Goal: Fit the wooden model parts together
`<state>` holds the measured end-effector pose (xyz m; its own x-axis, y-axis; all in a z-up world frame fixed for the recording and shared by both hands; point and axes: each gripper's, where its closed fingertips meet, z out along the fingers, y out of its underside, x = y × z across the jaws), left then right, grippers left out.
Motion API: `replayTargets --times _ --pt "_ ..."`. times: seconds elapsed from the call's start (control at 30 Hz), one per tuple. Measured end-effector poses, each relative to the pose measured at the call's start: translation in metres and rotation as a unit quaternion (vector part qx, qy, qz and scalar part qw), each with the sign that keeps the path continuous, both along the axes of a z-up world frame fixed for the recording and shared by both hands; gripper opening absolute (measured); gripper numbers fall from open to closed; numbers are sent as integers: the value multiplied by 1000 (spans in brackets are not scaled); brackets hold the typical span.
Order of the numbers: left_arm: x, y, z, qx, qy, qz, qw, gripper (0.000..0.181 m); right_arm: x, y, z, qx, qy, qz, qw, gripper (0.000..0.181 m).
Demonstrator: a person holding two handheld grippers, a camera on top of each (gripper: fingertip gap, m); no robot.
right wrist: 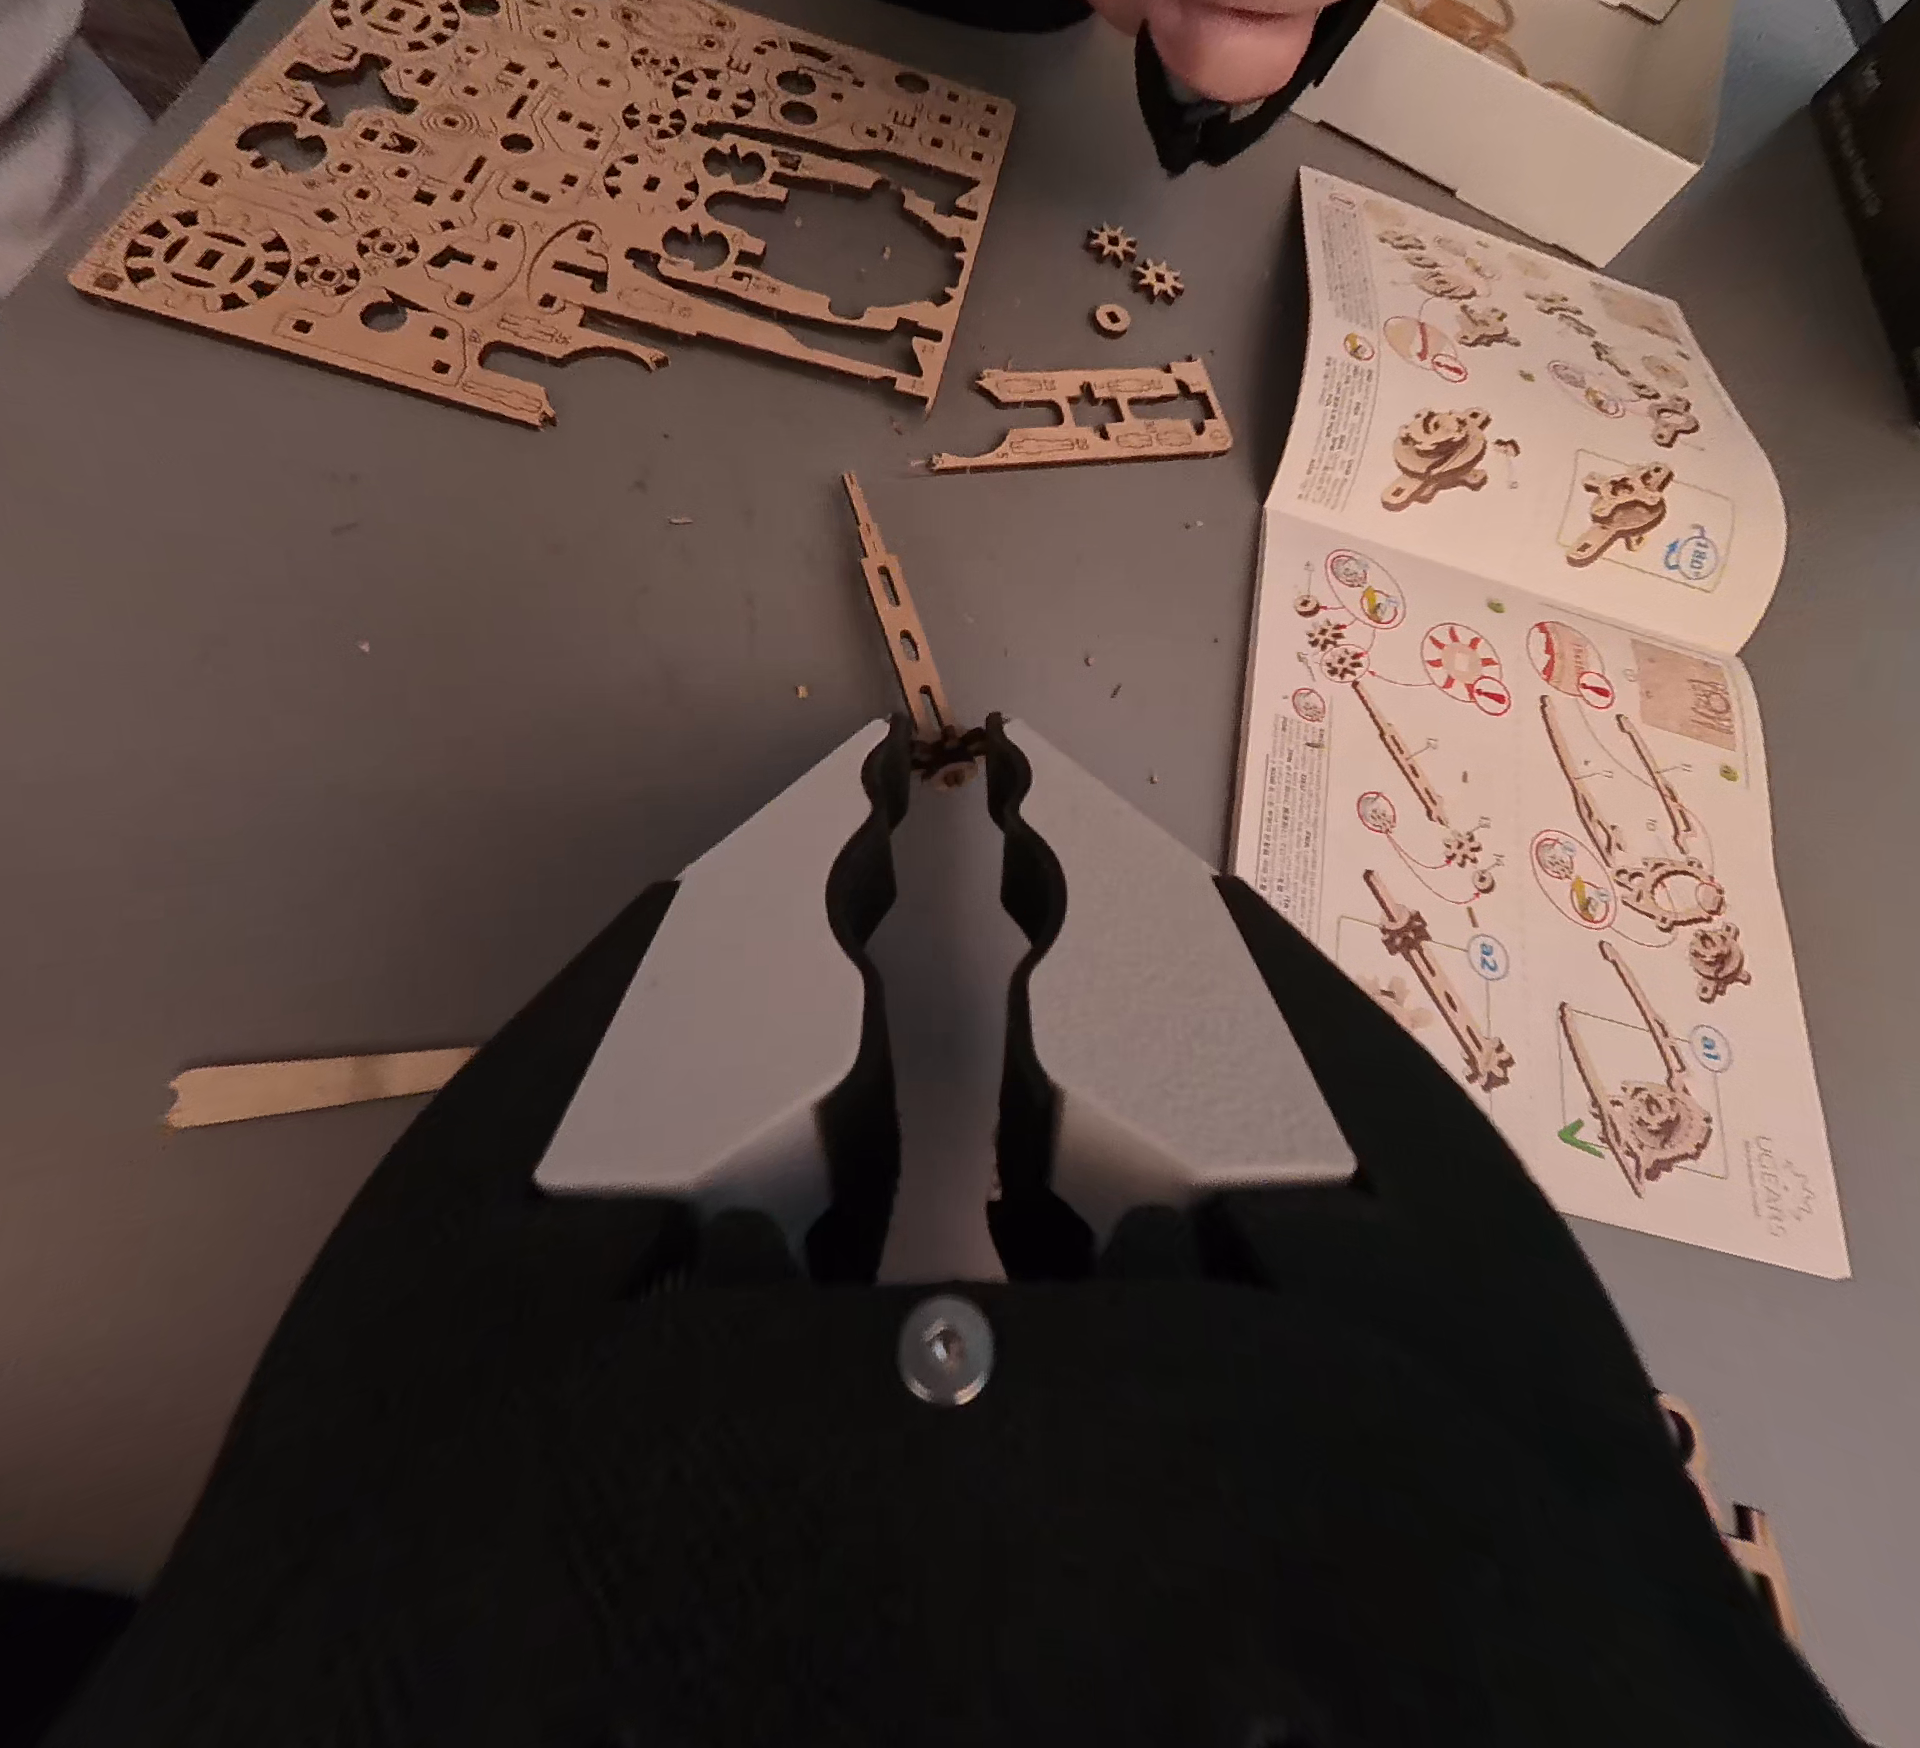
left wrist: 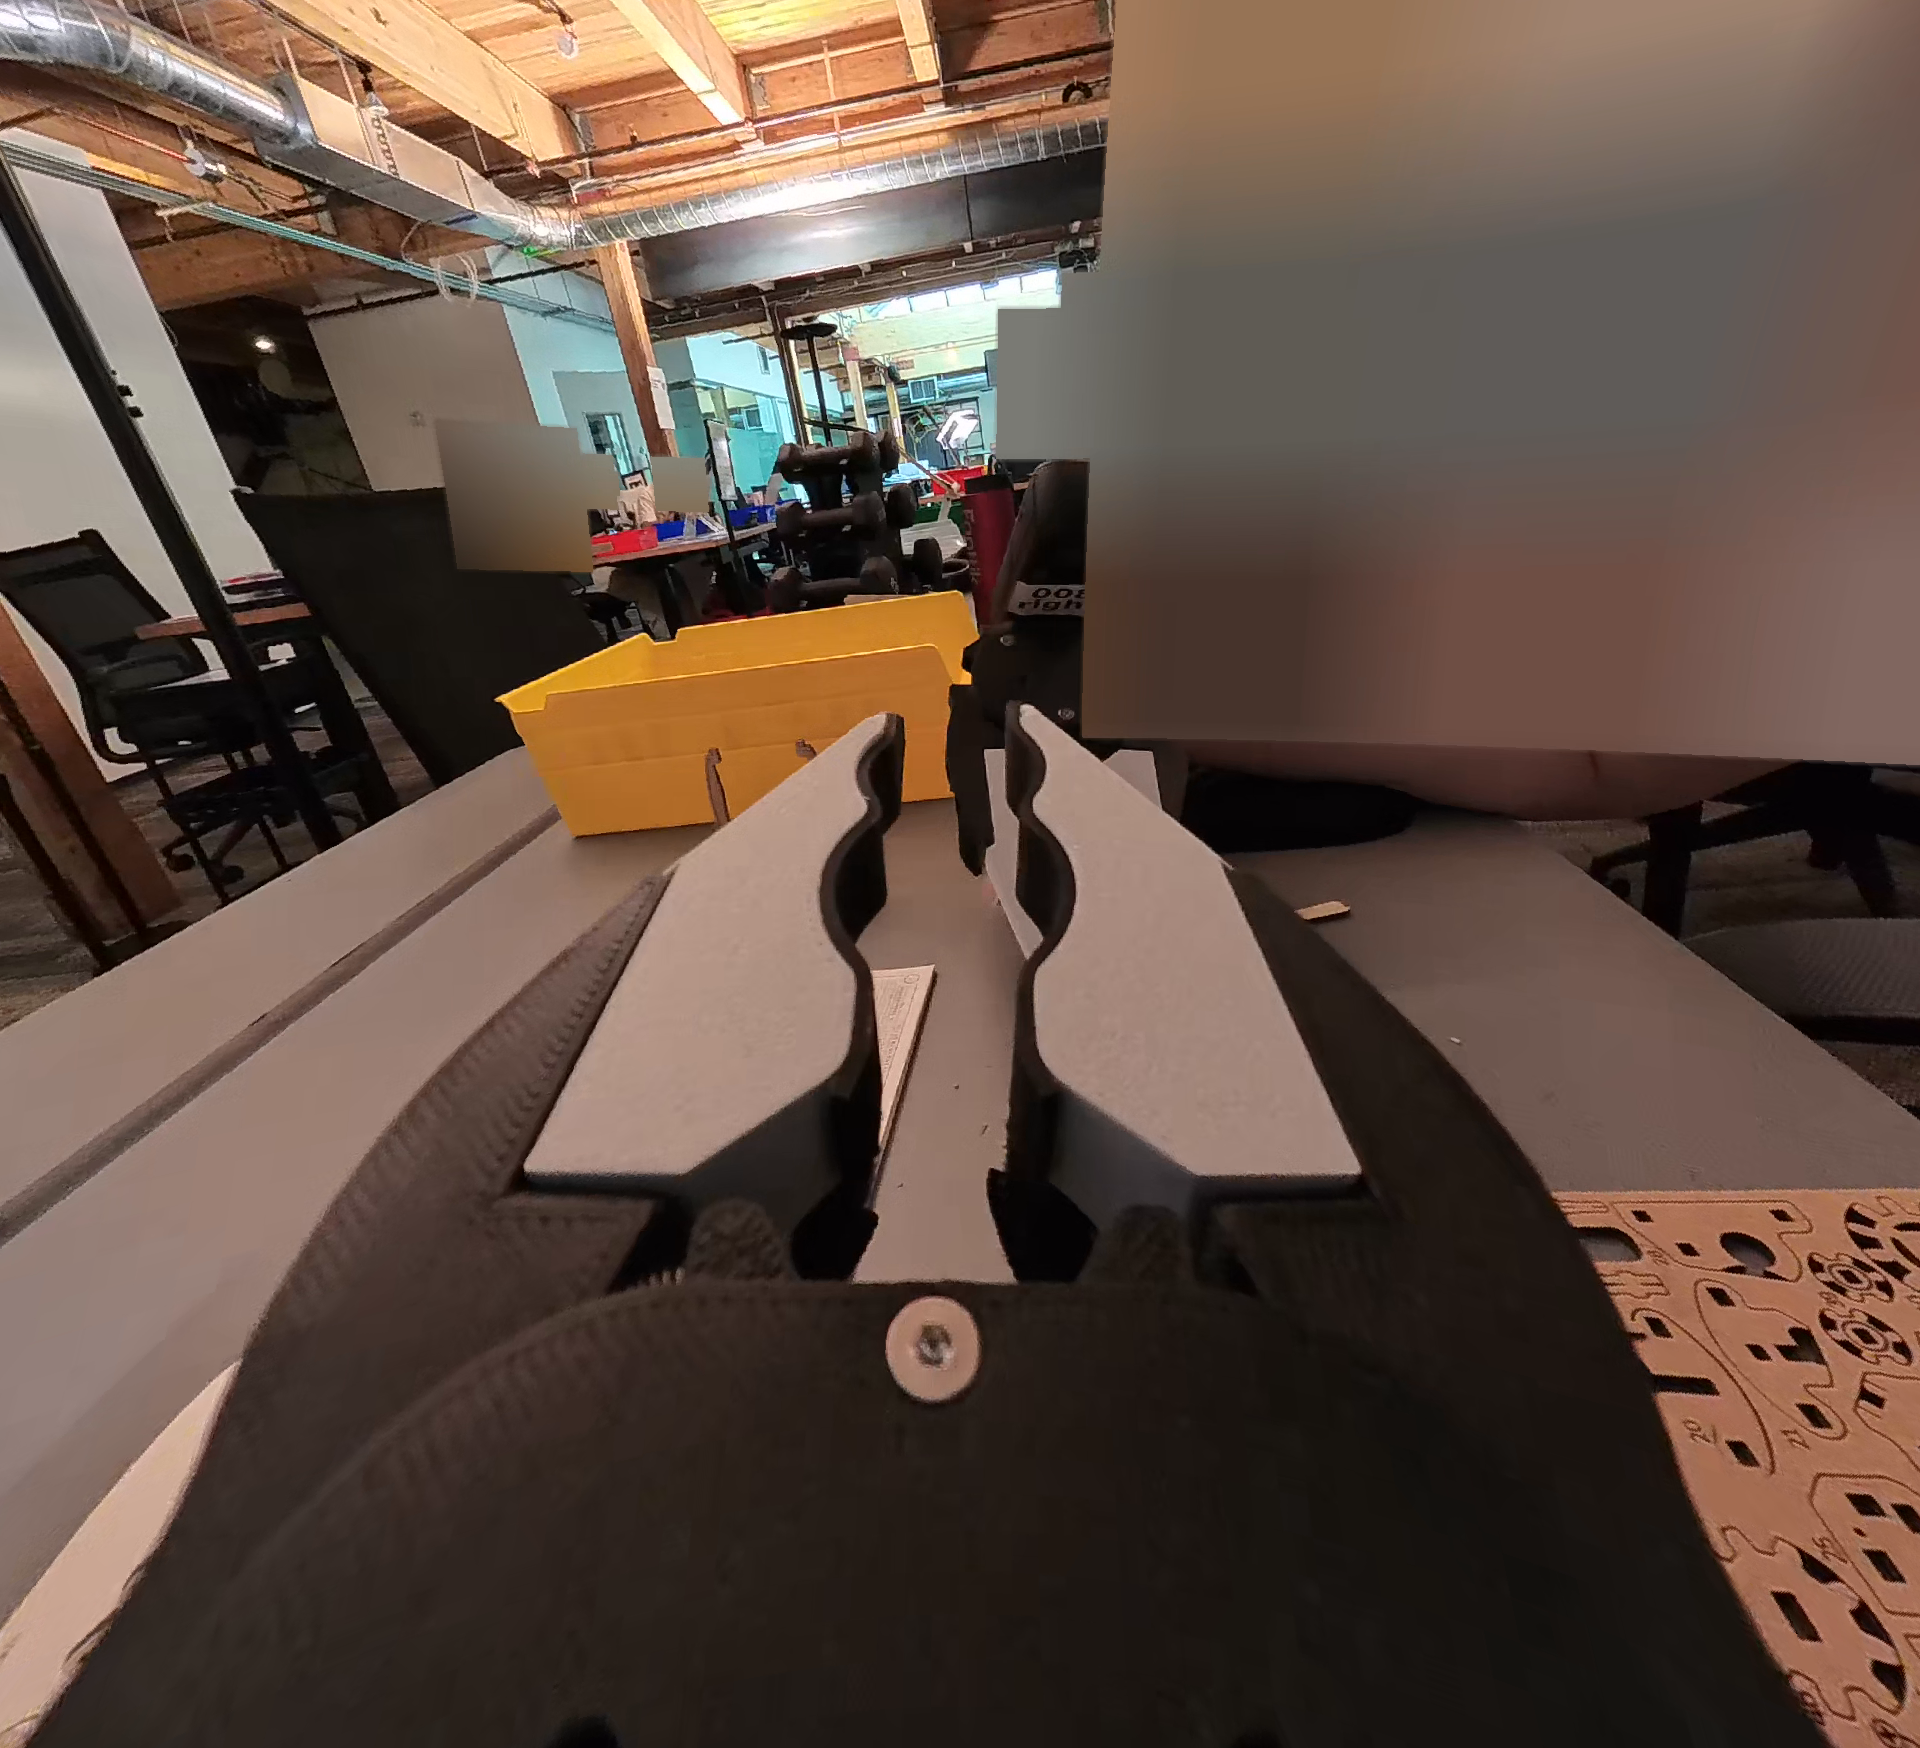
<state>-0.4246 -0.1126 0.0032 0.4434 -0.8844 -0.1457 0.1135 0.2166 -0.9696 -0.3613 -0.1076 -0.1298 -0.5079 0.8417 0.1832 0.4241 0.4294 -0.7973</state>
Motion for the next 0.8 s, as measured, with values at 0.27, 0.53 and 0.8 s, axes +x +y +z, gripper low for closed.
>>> replayTargets --times 0.27,0.53,0.8 --pt "0 0 -1 5 4 3 1000 16 1 1 -9 10 -17 1 1000 12" --pt "-2 2 -2 -1 1 4 1000 16 0 2 -9 15 -13 3 1000 12" --pt "0 2 -3 -3 3 0 1000 15 0 2 -9 16 -11 6 1000 12"
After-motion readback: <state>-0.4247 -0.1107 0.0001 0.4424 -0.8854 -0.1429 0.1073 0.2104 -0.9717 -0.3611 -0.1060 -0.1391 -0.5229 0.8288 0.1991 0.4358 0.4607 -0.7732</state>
